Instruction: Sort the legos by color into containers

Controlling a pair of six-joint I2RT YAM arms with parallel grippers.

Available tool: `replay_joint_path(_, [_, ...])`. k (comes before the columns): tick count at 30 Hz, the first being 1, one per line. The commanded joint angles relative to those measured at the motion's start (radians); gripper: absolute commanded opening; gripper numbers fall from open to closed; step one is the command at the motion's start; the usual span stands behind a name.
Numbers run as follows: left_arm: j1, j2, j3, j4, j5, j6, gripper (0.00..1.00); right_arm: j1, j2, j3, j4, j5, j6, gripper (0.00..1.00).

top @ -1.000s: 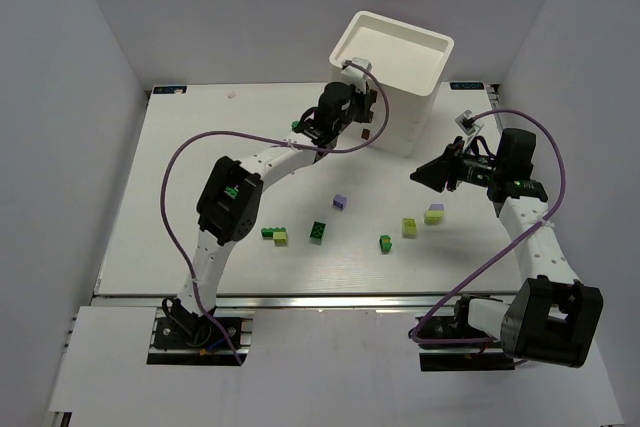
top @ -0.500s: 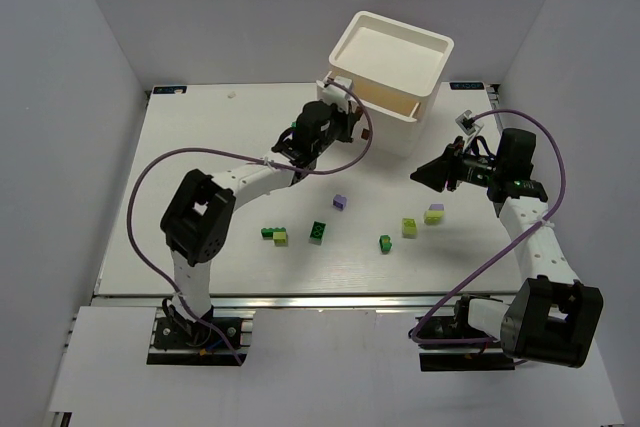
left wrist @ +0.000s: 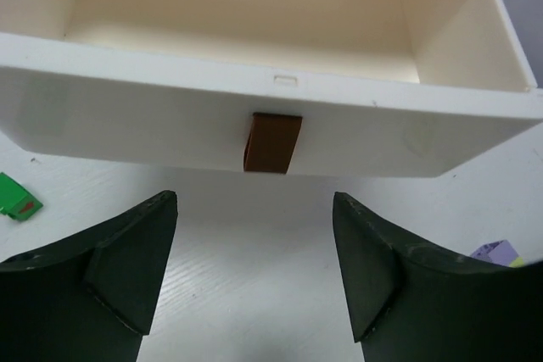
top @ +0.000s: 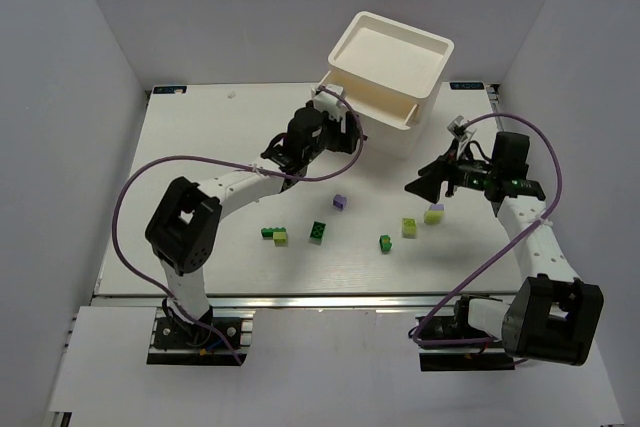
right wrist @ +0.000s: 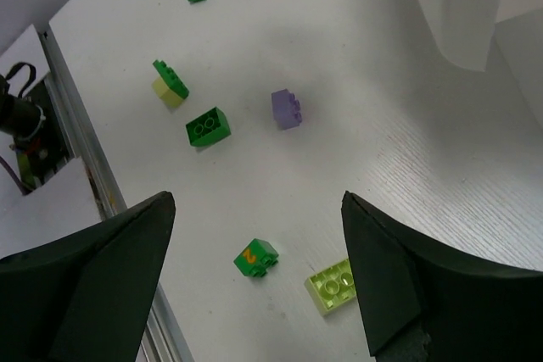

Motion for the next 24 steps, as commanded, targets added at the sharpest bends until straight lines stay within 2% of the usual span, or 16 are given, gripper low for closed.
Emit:
replay_joint_path(1, [0.013, -0.118, 0.009, -0.079, 0.027, -0.015, 0.84, 0.041, -0.001, 0.037, -0.091, 0.003, -0.178, 0.85])
replay_joint_path(4, [0.022, -0.21, -0.049, -0.132, 0.053, -0.028, 0.84, 0.089, -0.004, 0.048, -0.133, 0.058, -0.257, 0.84])
replay_joint_path(6, [0.022, -0.269, -0.124, -0.167, 0.053, -0.044, 0.83, 0.171, -0.004, 0.048, -0.209, 0.071, -0.423, 0.83])
replay_joint_path(7, [0.031, -0.302, -0.157, -0.178, 0.039, -0.046, 0.81, 0.183, 0.002, 0.042, -0.263, 0.048, -0.516, 0.82])
replay_joint_path(8, [0.031, -0.377, -0.192, -0.184, 0.045, -0.045, 0.76, 0.192, 0.004, 0.032, -0.318, 0.034, -0.757, 0.82])
replay_joint_path(9, [0.031, -0.419, -0.267, -0.185, 0.053, -0.029, 0.49, 0.227, 0.008, 0.005, -0.406, 0.026, -0.873, 0.82])
replay_joint_path(10, [0.031, -0.457, -0.302, -0.187, 0.053, 0.006, 0.31, 0.236, 0.016, -0.01, -0.423, 0.05, -0.959, 0.83])
replay_joint_path(11, [0.031, -0.53, -0.332, -0.205, 0.047, 0.017, 0.18, 0.262, 0.021, -0.024, -0.42, 0.078, -1.021, 0.83])
replay_joint_path(13, [0.031, -0.586, -0.39, -0.25, 0.01, 0.055, 0.03, 0.325, 0.054, -0.04, -0.395, 0.168, -1.037, 0.83])
replay_joint_path(14, [0.031, -0.626, -0.401, -0.283, 0.008, 0.075, 0.03, 0.344, 0.068, -0.037, -0.394, 0.201, -1.045, 0.84])
replay_joint_path(15, [0.031, -0.64, -0.415, -0.314, 0.004, 0.096, 0.06, 0.356, 0.097, -0.031, -0.392, 0.251, -1.046, 0.84])
replay_joint_path(16, [0.022, -0.652, -0.416, -0.329, -0.007, 0.13, 0.3, 0.397, 0.113, -0.026, -0.386, 0.274, -1.048, 0.85])
replay_joint_path(17, [0.01, -0.658, -0.412, -0.368, -0.031, 0.144, 0.48, 0.411, 0.126, -0.024, -0.384, 0.296, -1.046, 0.85])
replay_joint_path(19, [0.01, -0.662, -0.366, -0.421, 0.011, 0.158, 0.72, 0.451, 0.154, -0.03, -0.362, 0.343, -1.036, 0.87])
replay_joint_path(22, [0.01, -0.66, -0.33, -0.533, 0.031, 0.213, 0.8, 0.488, 0.179, -0.047, -0.354, 0.388, -1.042, 0.89])
replay_joint_path(24, [0.01, -0.694, -0.362, -0.555, -0.022, 0.239, 0.81, 0.497, 0.198, -0.058, -0.349, 0.411, -1.054, 0.89])
